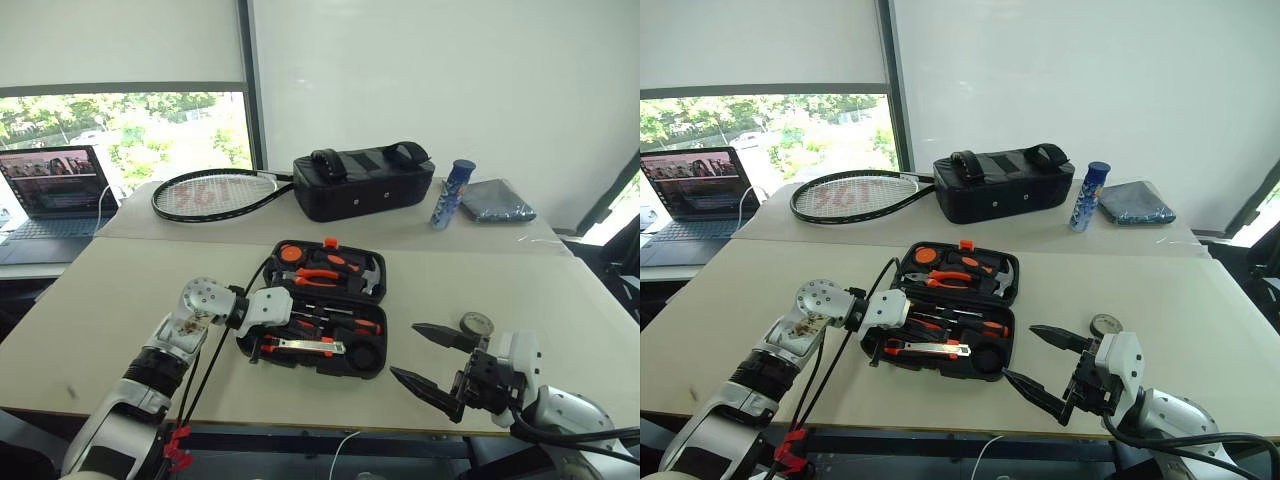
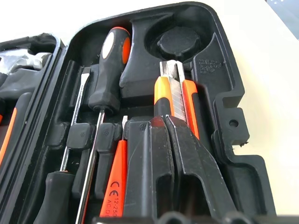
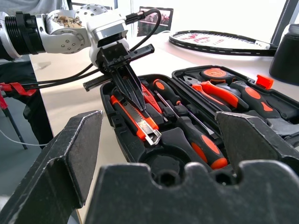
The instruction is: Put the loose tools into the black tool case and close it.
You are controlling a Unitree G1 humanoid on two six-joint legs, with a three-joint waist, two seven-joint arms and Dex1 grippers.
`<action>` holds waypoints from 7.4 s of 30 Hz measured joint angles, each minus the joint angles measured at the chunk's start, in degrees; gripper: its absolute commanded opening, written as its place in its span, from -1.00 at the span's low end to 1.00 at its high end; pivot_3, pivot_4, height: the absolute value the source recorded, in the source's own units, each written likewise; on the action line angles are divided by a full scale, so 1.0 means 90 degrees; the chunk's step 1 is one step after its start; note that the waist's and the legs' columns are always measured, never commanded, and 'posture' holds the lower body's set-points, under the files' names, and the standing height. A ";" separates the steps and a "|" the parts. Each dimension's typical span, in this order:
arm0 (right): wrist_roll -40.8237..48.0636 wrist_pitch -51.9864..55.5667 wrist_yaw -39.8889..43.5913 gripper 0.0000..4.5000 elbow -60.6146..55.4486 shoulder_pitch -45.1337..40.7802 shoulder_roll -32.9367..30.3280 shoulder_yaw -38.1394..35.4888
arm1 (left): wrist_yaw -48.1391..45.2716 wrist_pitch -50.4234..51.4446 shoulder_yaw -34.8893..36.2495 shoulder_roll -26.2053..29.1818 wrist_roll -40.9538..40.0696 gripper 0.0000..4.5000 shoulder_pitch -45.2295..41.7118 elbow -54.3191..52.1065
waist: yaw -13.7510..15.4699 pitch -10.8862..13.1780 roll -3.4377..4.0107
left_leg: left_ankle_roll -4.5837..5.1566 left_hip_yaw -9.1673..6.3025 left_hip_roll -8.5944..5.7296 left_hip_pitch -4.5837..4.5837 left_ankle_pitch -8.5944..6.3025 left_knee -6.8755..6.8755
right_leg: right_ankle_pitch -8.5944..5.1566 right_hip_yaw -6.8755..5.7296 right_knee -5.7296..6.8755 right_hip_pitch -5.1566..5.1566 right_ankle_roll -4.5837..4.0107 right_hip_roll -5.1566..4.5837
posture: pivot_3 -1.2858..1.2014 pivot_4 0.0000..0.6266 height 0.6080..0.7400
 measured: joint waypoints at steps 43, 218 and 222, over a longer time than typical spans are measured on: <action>0.0103 -0.0184 0.0236 1.00 0.0159 0.1130 -0.0245 -0.1433 | -0.0435 0.1907 0.1830 0.1030 -0.2353 -0.02 0.1082 -0.1358 | -0.0062 -0.0001 0.0023 | 0.0003 -0.0002 0.0004 -0.0102 -0.0003 -0.0038 | -0.0022 -0.0003 0.0002 -0.0121 -0.0016 0.0001 | 0.03 -0.52 1.00; -0.0261 0.8666 -0.2124 1.00 0.2888 -0.6017 0.0163 0.0644 | 0.4071 0.9239 0.1894 0.0813 -0.2792 0.62 -0.0292 -0.1399 | -0.0027 0.0067 0.0033 | 0.0027 -0.0023 -0.0021 -0.0139 -0.0015 -0.0001 | 0.0001 -0.0013 0.0044 -0.0151 -0.0053 -0.0014 | 0.03 -0.52 1.00; -0.0458 0.8623 -0.2339 0.54 0.3180 -0.6056 0.0234 0.0817 | 0.4264 0.9180 0.1885 0.0603 -0.2711 0.14 -0.0376 -0.1219 | -0.0025 0.0067 0.0033 | 0.0027 -0.0023 -0.0023 -0.0138 -0.0014 -0.0001 | 0.0002 -0.0014 0.0045 -0.0150 -0.0053 -0.0015 | 0.03 -0.52 1.00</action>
